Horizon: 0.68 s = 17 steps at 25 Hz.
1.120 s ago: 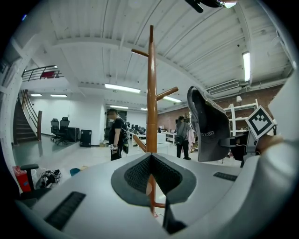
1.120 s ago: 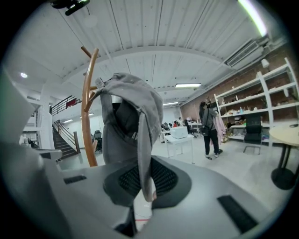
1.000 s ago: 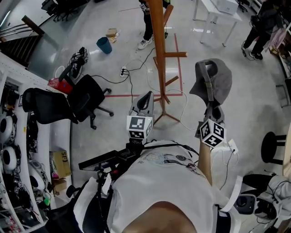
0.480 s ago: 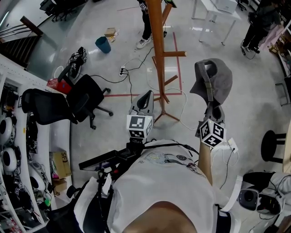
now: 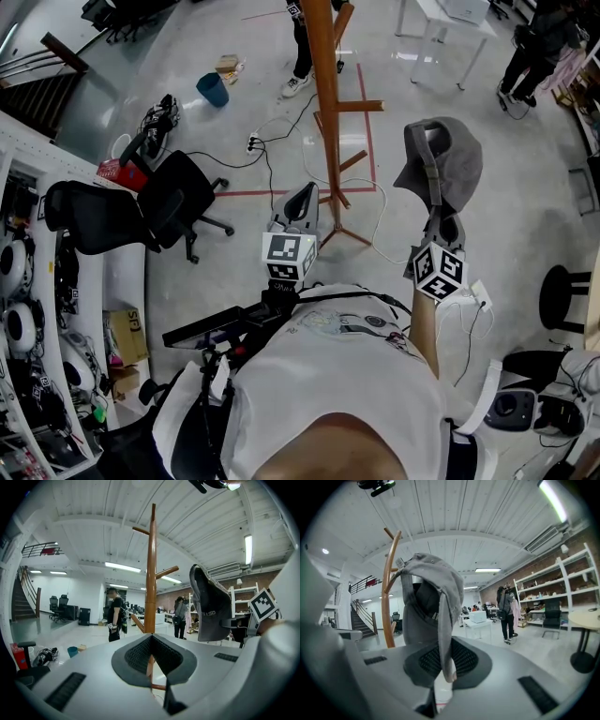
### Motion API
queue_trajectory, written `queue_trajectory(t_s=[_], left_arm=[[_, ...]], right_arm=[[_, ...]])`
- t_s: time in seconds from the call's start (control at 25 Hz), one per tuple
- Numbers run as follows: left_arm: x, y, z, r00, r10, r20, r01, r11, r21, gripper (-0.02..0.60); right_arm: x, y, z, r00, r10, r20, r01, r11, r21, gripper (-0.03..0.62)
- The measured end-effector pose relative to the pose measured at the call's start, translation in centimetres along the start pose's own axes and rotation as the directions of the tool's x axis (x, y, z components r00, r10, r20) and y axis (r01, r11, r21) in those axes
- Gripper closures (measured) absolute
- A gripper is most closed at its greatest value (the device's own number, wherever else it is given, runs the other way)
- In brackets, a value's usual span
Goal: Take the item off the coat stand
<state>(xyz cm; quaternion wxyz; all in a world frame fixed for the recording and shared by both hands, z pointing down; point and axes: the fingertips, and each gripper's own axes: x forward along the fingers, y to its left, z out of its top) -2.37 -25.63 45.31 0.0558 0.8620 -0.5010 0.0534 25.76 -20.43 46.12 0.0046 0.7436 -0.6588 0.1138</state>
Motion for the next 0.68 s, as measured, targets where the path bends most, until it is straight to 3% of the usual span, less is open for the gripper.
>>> queue_trajectory(t_s=[0.68], left_arm=[[-0.7, -0.2, -0.6, 1.0, -0.009, -0.017, 0.009, 1.0, 0.006, 0.578]], right_arm=[[-0.7, 0.2, -1.1, 1.0, -0.004, -0.009, 0.004, 1.0, 0.008, 0.571]])
